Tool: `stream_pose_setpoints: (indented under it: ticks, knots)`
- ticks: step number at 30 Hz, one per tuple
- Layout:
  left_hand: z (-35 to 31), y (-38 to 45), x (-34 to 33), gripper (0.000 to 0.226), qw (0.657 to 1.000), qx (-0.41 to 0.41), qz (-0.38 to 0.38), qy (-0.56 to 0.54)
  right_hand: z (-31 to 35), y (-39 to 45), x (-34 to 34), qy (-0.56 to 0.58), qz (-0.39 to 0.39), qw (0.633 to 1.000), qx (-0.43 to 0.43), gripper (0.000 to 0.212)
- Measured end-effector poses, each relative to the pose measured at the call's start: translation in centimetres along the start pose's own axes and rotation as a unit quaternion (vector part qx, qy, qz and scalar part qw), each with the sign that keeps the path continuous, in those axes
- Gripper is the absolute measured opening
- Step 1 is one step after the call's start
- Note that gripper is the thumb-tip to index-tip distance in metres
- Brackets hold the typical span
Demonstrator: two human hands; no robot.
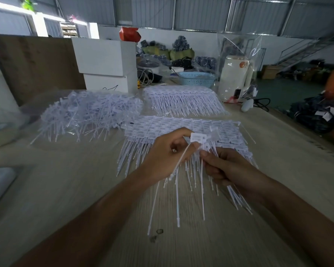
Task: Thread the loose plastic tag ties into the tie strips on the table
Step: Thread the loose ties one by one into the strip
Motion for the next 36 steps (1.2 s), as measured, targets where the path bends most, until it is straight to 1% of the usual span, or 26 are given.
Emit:
stream_pose_setpoints:
  ticks: [3, 6, 8, 10, 13, 15, 17, 20, 21, 23, 26, 29, 33, 36]
  knots:
    - [0.3, -0.1, 0.0, 0.010, 1.000, 0.008, -0.008, 0.024, -0.2, -0.1, 0.0, 0.014, -0.001, 1.000, -0.022, 0.038]
    - [0.6, -0.1, -0.2, 0.008, 0.999, 0.015, -0.002, 0.043, -0.3, -0.1, 0.1, 0.000, -0.004, 1.000, -0.017, 0.043]
    - [0.7, -0.2, -0.4, 0.007, 0.999, 0.018, 0.002, 0.049, -0.3, 0.0, 0.1, -0.003, -0.008, 1.000, -0.009, 0.039]
    - [0.7, -0.3, -0.5, 0.010, 0.998, 0.012, -0.007, 0.054, -0.2, 0.0, 0.1, 0.003, -0.017, 1.000, 0.000, 0.033]
    - [0.9, -0.1, -0.1, 0.017, 0.997, 0.021, -0.031, 0.065, -0.1, 0.2, 0.4, 0.018, -0.039, 0.999, 0.009, 0.037]
    - [1.0, 0.0, 0.1, 0.020, 0.995, 0.016, -0.032, 0.093, -0.1, 0.4, 0.9, 0.026, -0.055, 0.998, 0.011, 0.041]
    - [1.1, 0.1, 0.0, 0.028, 0.994, 0.020, -0.014, 0.105, -0.2, 0.5, 1.5, 0.021, -0.080, 0.997, 0.004, 0.039]
    - [1.2, 0.1, -0.5, 0.040, 0.993, 0.031, 0.019, 0.114, -0.2, 0.6, 1.7, -0.025, -0.101, 0.995, 0.009, 0.039]
    - [1.2, 0.0, -0.7, 0.041, 0.992, 0.030, 0.028, 0.123, -0.2, 0.6, 1.6, -0.030, -0.100, 0.994, 0.011, 0.038]
    - [1.0, 0.0, -0.8, 0.039, 0.991, 0.027, 0.035, 0.129, -0.3, 0.5, 1.4, -0.007, -0.091, 0.996, 0.010, 0.037]
    - [0.8, -0.1, -0.3, 0.035, 0.993, 0.022, 0.019, 0.113, -0.1, 0.3, 1.1, 0.012, -0.071, 0.997, 0.024, 0.038]
    - [0.9, -0.2, 0.2, 0.039, 0.995, 0.036, 0.015, 0.091, -0.2, 0.3, 1.2, 0.024, -0.058, 0.998, 0.026, 0.035]
    - [1.1, -0.1, -0.4, 0.047, 0.987, 0.055, 0.049, 0.141, -0.5, 0.6, 1.3, 0.046, -0.058, 0.997, 0.013, 0.031]
    - [1.5, -0.1, -1.5, 0.053, 0.980, 0.068, 0.084, 0.170, -0.7, 0.6, 1.3, 0.055, -0.060, 0.997, -0.008, 0.035]
Point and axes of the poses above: each hand's wrist, its own y-axis towards the middle knuckle, its own x-axis out of the back of the hand, z = x × y, the point moved 6 cm from there along y, towards the middle knuckle, and after that the axes turned 5 degrees about -y, right-handed, at the moved point
